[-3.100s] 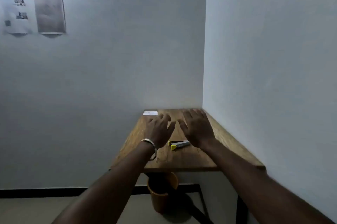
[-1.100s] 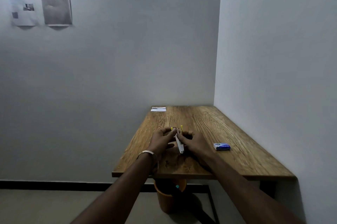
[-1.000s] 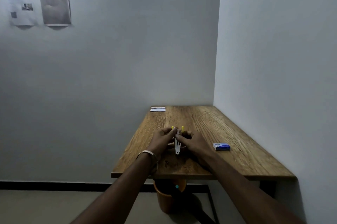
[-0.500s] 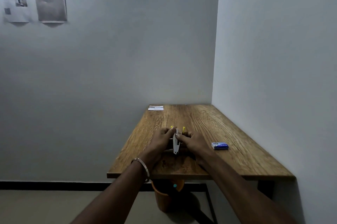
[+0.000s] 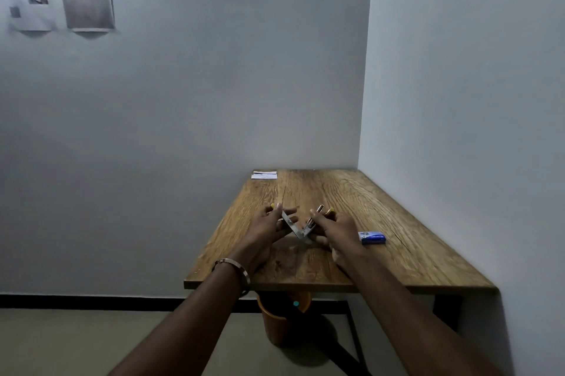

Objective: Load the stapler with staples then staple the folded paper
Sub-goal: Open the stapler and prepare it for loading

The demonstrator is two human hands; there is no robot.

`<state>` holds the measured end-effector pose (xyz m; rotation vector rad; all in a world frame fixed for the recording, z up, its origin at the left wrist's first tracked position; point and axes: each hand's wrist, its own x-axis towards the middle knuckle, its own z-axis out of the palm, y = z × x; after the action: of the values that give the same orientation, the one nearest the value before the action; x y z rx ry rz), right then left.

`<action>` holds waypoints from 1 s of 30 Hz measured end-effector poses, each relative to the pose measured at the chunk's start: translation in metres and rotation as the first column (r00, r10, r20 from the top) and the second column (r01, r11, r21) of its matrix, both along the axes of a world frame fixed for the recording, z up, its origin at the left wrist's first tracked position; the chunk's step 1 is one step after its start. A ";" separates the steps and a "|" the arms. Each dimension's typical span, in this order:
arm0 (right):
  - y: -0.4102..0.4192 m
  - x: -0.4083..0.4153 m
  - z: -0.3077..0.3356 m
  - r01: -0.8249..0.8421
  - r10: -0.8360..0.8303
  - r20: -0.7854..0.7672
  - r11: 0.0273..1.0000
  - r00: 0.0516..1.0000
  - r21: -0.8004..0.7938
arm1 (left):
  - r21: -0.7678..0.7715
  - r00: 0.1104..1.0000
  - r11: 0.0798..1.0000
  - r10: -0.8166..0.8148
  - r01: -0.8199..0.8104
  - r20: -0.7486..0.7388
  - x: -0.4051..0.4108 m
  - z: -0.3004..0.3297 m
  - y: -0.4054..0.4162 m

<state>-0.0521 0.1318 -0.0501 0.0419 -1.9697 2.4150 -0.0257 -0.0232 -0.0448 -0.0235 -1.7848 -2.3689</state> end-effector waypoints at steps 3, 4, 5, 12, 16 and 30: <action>0.001 -0.002 -0.001 0.060 -0.059 0.016 0.997 0.998 -0.039 | -0.023 1.000 0.999 0.026 -0.026 0.011 -0.001 -0.002 -0.003; 0.001 -0.003 -0.001 0.075 -0.074 0.021 0.995 0.997 -0.066 | -0.049 0.999 0.998 0.045 -0.044 0.012 -0.002 -0.003 -0.004; 0.002 -0.004 -0.002 0.089 -0.088 0.023 0.992 0.996 -0.088 | -0.099 0.997 0.993 0.072 -0.071 0.008 -0.003 -0.005 -0.005; 0.002 -0.009 -0.003 0.211 -0.210 -0.027 0.977 0.977 0.024 | -0.661 0.943 0.672 0.211 -0.332 -0.259 -0.004 -0.008 -0.014; 0.003 -0.008 -0.005 0.301 -0.270 -0.161 0.927 0.949 0.222 | -0.763 0.945 0.558 0.207 -0.326 -0.253 -0.003 -0.011 -0.027; 0.002 -0.003 -0.005 0.388 -0.273 -0.287 0.767 0.918 0.511 | -0.894 0.958 0.347 0.147 -0.282 -0.245 -0.006 -0.014 -0.028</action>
<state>-0.0550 0.1339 -0.0548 -0.0538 -2.2784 1.4943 -0.0313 -0.0515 -0.0588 -0.0691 -2.5849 -0.8511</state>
